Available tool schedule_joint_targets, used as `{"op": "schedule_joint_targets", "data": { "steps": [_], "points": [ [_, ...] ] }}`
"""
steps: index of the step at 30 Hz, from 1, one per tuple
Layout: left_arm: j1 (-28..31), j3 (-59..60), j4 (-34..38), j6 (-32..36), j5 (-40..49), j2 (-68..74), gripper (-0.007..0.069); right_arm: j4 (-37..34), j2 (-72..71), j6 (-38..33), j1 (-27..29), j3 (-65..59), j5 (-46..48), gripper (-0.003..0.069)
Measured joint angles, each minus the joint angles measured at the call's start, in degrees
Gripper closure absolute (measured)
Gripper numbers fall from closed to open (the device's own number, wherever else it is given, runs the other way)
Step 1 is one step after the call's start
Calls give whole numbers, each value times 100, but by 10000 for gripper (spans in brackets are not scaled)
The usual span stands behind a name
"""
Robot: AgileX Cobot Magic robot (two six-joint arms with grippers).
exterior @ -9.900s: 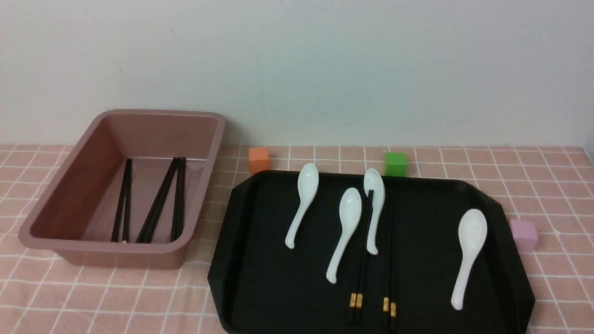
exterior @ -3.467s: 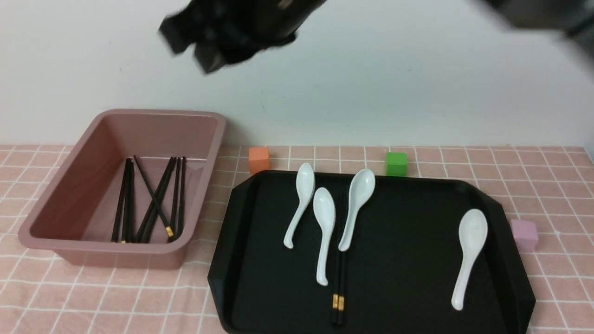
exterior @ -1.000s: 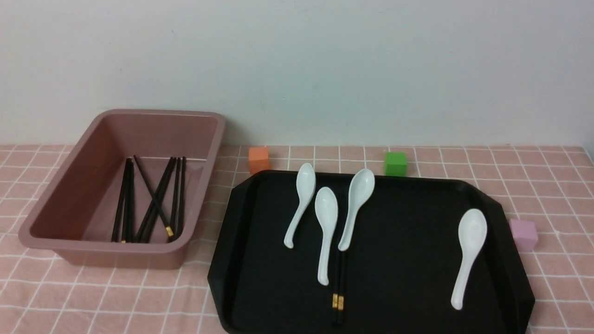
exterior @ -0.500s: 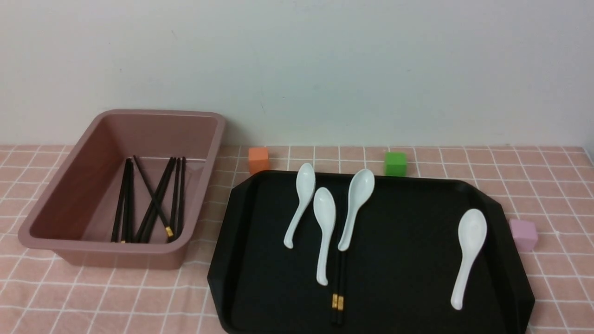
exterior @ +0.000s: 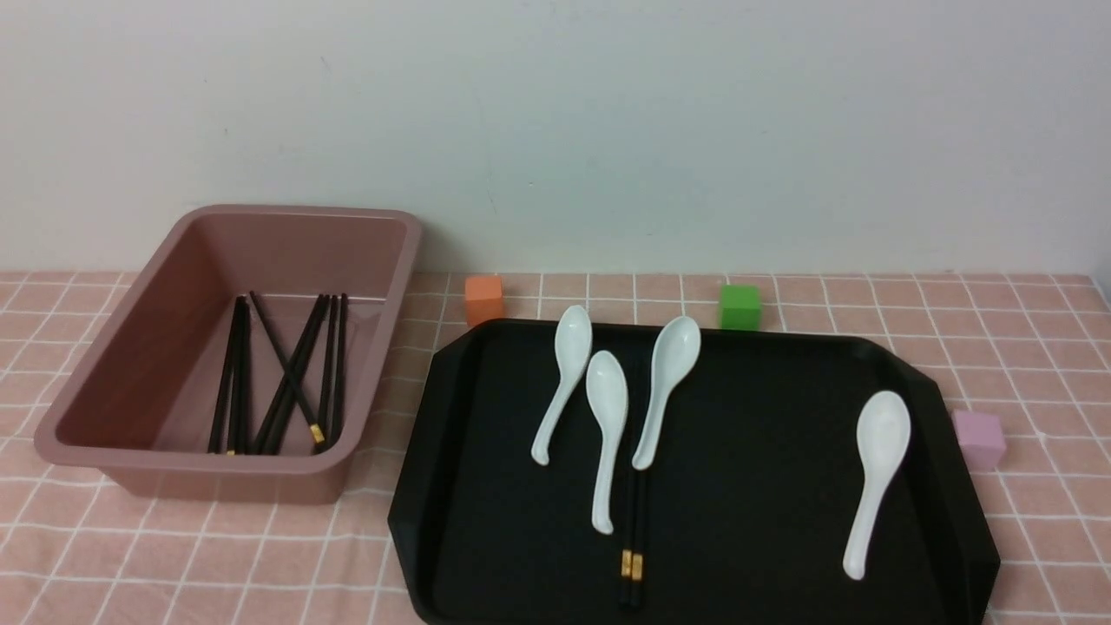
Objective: On pink tablecloth take chopsticks from black tray and put them in box.
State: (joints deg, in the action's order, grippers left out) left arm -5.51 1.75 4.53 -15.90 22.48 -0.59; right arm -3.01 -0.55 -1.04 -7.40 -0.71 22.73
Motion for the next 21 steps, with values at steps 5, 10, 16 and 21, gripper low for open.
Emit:
{"op": "schedule_joint_targets", "data": {
  "steps": [5,10,16,21],
  "points": [
    [0,0,0,0,0,0,386,0,0,0,0,0,0,636],
    [0,0,0,0,0,0,386,0,0,0,0,0,0,631],
    [0,0,0,0,0,0,386,-20,0,0,0,0,-6,623],
    [0,0,0,0,0,0,386,-20,0,0,0,0,-6,615]
  ]
}}
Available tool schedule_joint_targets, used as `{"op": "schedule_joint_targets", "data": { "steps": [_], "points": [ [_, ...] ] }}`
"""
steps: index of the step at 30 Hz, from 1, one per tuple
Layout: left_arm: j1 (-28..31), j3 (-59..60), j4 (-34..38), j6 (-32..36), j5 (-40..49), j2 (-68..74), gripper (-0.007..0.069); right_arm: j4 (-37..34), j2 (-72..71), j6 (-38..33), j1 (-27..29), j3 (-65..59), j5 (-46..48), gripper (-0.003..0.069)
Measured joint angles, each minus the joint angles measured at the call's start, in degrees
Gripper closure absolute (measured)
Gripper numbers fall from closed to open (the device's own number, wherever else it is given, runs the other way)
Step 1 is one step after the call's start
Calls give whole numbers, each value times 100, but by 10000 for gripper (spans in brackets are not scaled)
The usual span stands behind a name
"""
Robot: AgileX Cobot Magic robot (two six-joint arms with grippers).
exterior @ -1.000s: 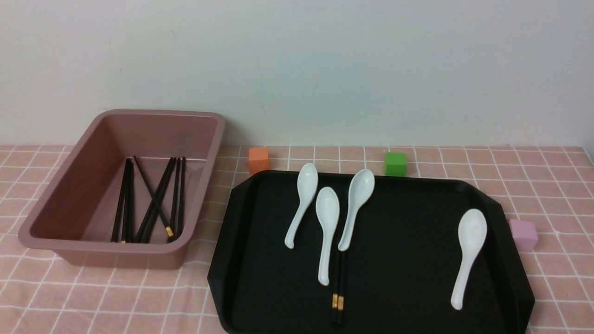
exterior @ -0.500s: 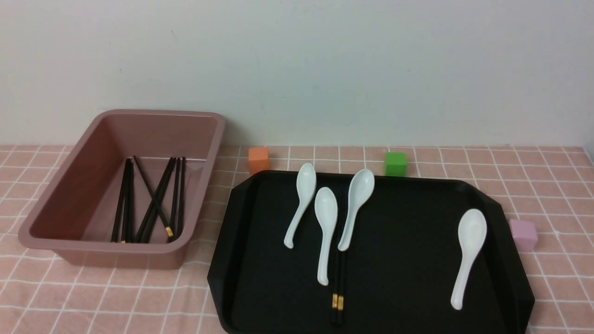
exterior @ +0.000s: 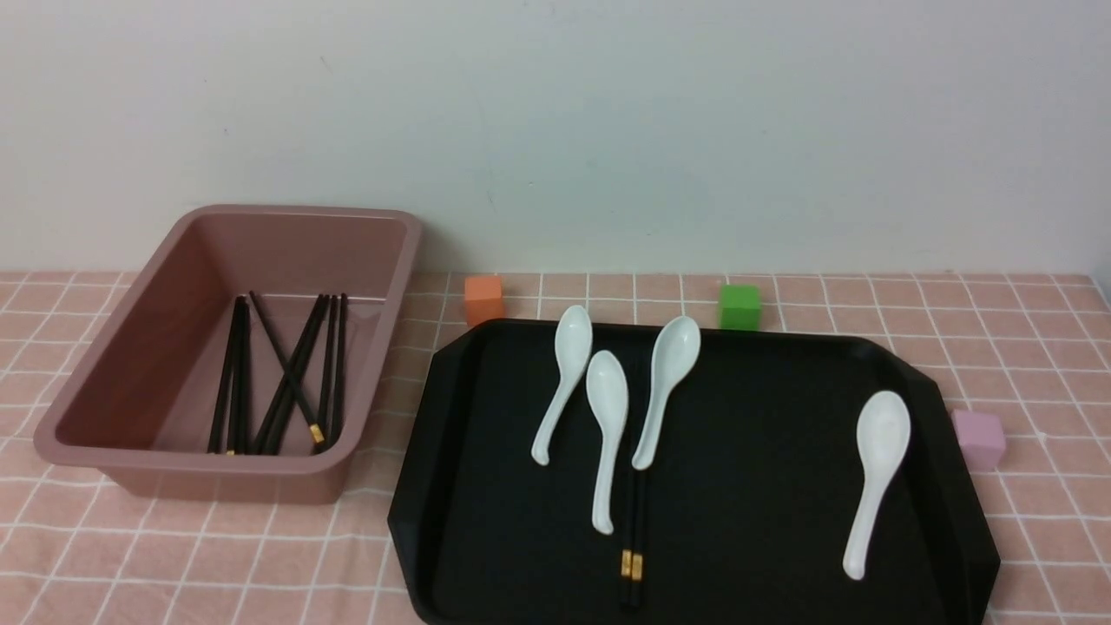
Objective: On pink tablecloth take chopsticks from black tray and put them in box.
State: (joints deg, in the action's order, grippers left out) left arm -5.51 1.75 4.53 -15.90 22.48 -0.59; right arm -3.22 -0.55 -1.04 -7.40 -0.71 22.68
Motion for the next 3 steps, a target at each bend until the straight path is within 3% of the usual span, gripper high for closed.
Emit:
{"op": "schedule_joint_targets", "data": {
  "steps": [3],
  "points": [
    [0,0,0,0,0,0,386,0,0,0,0,0,0,613]
  ]
}}
